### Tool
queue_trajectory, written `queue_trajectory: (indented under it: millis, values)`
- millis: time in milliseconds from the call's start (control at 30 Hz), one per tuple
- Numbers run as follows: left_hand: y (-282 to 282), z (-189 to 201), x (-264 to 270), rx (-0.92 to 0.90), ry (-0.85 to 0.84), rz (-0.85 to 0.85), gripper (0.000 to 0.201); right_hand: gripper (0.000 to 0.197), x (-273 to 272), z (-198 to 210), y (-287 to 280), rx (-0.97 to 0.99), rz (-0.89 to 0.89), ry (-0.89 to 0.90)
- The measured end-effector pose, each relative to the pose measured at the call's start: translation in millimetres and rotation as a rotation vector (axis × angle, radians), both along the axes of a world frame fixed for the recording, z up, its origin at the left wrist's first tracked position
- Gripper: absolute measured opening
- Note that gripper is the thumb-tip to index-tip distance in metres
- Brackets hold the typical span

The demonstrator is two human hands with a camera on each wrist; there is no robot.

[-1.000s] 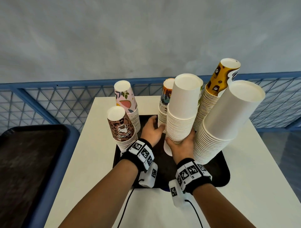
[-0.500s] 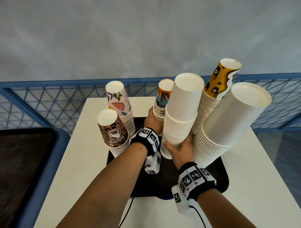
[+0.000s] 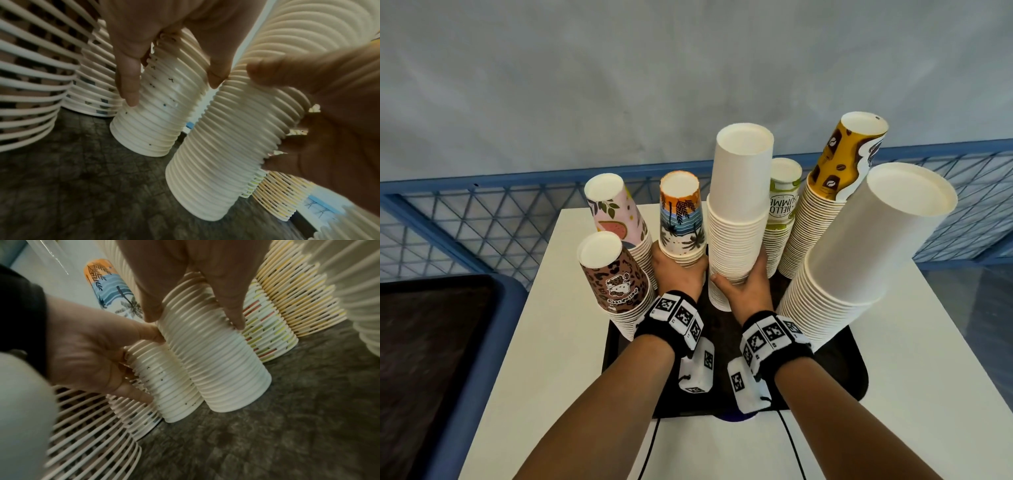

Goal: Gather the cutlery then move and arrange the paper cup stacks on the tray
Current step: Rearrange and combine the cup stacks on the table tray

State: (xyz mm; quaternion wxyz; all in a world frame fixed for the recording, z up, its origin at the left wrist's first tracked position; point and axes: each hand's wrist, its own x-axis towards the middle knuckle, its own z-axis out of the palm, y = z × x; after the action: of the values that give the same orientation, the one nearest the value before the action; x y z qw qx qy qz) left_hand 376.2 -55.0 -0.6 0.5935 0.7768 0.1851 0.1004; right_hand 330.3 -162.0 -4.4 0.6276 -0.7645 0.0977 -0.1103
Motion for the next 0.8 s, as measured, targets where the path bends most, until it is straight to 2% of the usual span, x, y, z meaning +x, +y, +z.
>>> queue_trajectory:
  millis: [267, 667, 800]
  values:
    - [-0.7, 2.4, -7.0, 0.041, 0.032, -0.014, 0.092, 0.094, -4.8, -15.1, 3.2, -0.125, -0.027, 0.111]
    - [-3.2, -3.9, -10.1, 0.061, 0.064, -0.014, 0.081, 0.080, 22.7, -18.0, 1.4, -0.106, -0.033, 0.157]
    - [-4.4, -3.2, -10.6, 0.040, 0.081, 0.020, 0.075, 0.080, 23.6, -21.1, 4.9, -0.126, -0.086, 0.184]
